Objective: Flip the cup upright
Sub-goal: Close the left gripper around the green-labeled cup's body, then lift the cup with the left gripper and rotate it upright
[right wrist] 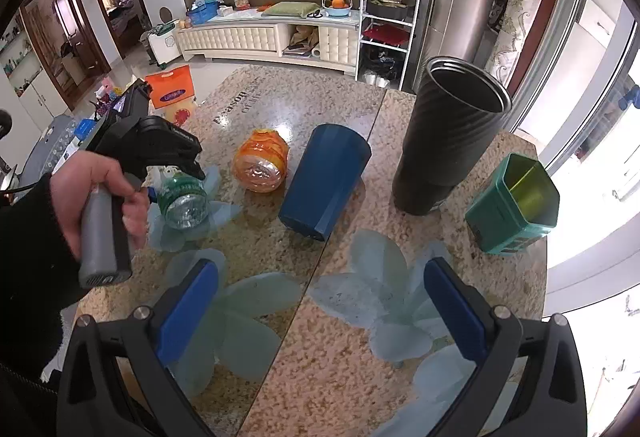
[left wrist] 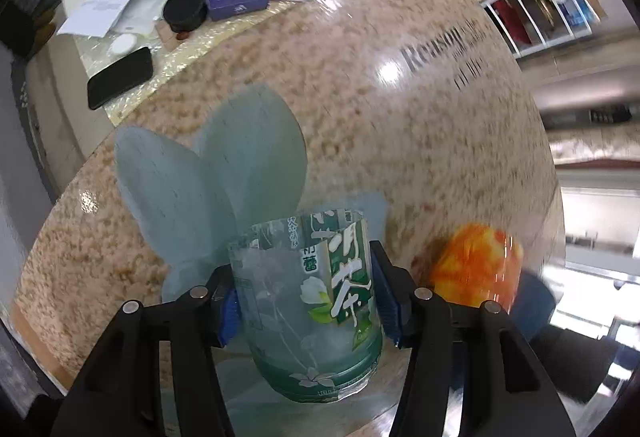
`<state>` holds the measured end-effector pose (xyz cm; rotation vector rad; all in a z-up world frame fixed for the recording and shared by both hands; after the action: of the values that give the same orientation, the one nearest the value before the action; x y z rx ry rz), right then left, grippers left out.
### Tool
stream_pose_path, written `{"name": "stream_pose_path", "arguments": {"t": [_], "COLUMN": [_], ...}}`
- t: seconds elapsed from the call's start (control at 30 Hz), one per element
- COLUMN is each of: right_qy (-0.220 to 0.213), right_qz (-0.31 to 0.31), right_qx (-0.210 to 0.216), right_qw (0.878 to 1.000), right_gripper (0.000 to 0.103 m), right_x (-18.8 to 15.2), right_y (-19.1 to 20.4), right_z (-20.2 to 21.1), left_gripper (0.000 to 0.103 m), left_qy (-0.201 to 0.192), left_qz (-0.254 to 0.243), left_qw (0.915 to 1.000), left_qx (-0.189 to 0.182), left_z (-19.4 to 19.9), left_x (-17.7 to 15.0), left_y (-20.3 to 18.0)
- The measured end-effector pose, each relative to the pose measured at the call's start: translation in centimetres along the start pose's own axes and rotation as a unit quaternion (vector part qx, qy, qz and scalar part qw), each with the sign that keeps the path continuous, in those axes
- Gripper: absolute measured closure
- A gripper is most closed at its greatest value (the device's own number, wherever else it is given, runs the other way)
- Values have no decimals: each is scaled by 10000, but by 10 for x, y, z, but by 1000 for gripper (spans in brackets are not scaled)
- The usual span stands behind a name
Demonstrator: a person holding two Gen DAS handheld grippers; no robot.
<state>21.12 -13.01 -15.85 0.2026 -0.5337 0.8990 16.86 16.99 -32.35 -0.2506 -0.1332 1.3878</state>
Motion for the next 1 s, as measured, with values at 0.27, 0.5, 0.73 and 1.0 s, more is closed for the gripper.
{"name": "stream_pose_path", "arguments": {"t": [0.27, 0.5, 0.73, 1.0], "right_qy": [9, -84, -128, -90], "right_qz": [-203, -426, -741, -1122], "right_qx": [-47, -188, -250, -425], "right_qw": [9998, 9989, 9969, 9927], "right_gripper": [0, 0, 0, 0], "right_x": [-9, -22, -54, -112], "right_y": [4, -5, -18, -28], "right_z": [4, 19, 38, 77], "left_gripper": [45, 45, 45, 45], "left_qy": [277, 511, 502, 683], "left_qz": [-770, -1542, -2490, -3241], "left_qw": [9966, 9867, 9672, 9435], "left_qx": [-39, -8, 13, -91], "left_z": [3, 14, 23, 20], "left_x": [-34, -80, -149, -243], "left_y": [-5, -3, -5, 5]}}
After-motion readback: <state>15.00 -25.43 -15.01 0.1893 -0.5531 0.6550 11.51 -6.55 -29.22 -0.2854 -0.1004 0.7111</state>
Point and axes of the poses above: each gripper's, at about its wrist camera, not at the fingertips, and z roughly against the way its jaws point, y to its left, x to its top, the point moved 7 cm from there along -z, roughly the way its jaws point, and after that the axes turned 7 degrees about z, right-handed, at the moved point
